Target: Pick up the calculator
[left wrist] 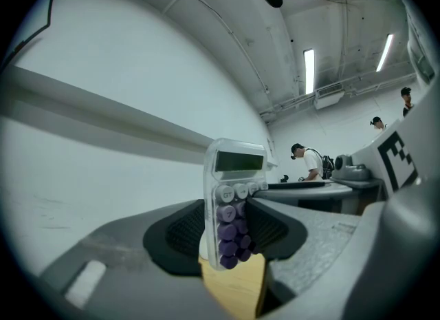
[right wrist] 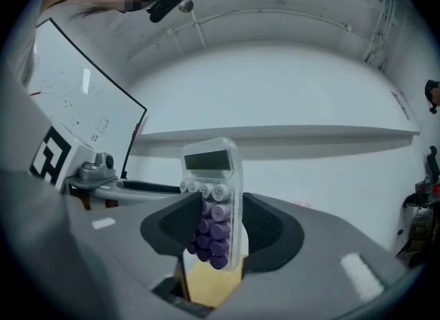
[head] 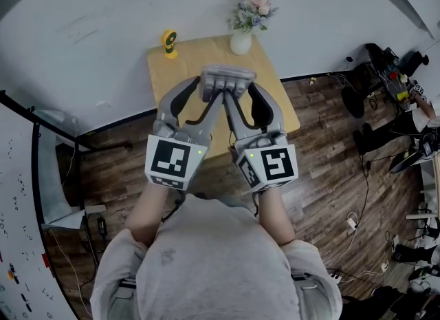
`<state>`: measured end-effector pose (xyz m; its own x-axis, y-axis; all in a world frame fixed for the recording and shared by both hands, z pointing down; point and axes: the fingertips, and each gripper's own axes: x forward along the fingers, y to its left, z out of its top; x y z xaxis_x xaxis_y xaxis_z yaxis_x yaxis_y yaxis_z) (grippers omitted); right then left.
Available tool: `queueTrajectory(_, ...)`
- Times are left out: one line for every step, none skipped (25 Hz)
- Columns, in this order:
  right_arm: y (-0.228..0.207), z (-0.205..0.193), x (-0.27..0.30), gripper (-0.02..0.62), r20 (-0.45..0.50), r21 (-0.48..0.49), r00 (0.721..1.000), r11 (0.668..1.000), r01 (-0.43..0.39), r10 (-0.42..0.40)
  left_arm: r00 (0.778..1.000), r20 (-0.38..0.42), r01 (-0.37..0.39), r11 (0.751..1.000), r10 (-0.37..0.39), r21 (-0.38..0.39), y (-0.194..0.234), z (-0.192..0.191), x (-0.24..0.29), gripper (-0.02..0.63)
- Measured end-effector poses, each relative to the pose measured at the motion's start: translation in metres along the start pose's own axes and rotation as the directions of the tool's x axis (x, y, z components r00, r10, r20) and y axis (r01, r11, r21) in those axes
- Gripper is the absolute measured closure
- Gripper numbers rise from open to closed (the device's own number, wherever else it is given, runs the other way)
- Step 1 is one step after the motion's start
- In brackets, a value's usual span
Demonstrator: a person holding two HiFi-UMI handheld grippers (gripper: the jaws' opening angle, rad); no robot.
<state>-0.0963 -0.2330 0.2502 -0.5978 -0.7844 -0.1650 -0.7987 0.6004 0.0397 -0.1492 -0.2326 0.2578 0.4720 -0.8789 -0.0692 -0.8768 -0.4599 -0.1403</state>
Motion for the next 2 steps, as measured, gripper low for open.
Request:
queueTrajectory(0.0016,-0.0011,0.001,0.416,-0.002,0.002,1.0,1.0,-0.002,0.002,1.0,-0.003,-0.002,1.0,0.002,0.001,0.0014,-0.001,-0.0011,0.413)
queueTrajectory(0.0033,-0.0023,0.0019,0.416,-0.005,0.005,1.0,1.0,-0.005,0.005,1.0,-0.007,-0.004,1.0,0.004,0.003,0.0027,-0.0021,-0.0023,0.413)
